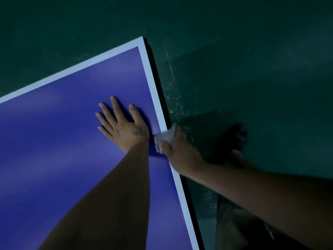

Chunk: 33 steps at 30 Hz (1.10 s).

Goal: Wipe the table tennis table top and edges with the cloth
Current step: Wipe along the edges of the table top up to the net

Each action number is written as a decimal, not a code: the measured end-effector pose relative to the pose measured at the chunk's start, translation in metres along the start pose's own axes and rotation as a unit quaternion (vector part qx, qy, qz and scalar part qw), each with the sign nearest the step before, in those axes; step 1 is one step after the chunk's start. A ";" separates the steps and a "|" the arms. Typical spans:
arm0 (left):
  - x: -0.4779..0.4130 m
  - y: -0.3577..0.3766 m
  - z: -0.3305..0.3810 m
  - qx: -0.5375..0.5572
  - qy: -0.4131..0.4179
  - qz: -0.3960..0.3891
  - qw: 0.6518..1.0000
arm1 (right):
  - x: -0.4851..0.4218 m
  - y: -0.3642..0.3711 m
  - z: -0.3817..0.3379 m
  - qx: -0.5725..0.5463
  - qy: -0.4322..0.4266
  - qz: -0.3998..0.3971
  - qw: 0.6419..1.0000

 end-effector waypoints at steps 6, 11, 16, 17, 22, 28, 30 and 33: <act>0.001 0.002 -0.004 -0.002 0.011 0.008 1.000 | 0.018 0.008 0.020 -0.003 0.115 -0.056 0.992; 0.001 0.005 -0.003 0.000 0.010 0.019 1.000 | -0.069 -0.020 -0.076 -0.066 -0.060 -0.030 0.996; 0.002 0.007 -0.006 0.001 0.013 0.034 0.999 | -0.173 -0.052 -0.165 -0.017 -0.069 0.016 0.997; 0.002 0.007 -0.006 0.000 0.014 0.033 0.999 | -0.181 -0.055 -0.169 -0.002 -0.047 0.035 0.998; 0.003 0.005 -0.004 0.002 0.013 0.032 0.999 | -0.124 -0.037 -0.132 -0.085 -0.094 0.047 0.991; 0.005 0.003 -0.004 0.001 0.017 0.020 1.000 | -0.029 0.000 -0.042 -0.003 0.069 0.049 0.996; 0.005 0.005 -0.004 0.002 0.019 0.020 1.000 | -0.028 0.002 -0.045 0.009 0.081 0.062 0.995; 0.006 0.005 -0.006 0.003 0.016 0.025 1.000 | -0.050 -0.004 -0.063 0.017 0.105 0.073 0.992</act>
Point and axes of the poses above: each hand's wrist, its own x-axis away from the middle knuckle, its own y-axis out of the palm, z = x × y, the point moved 2 cm from there along -x, towards the middle knuckle, and after that the axes turned 9 degrees about -x, right-handed, at the moved point
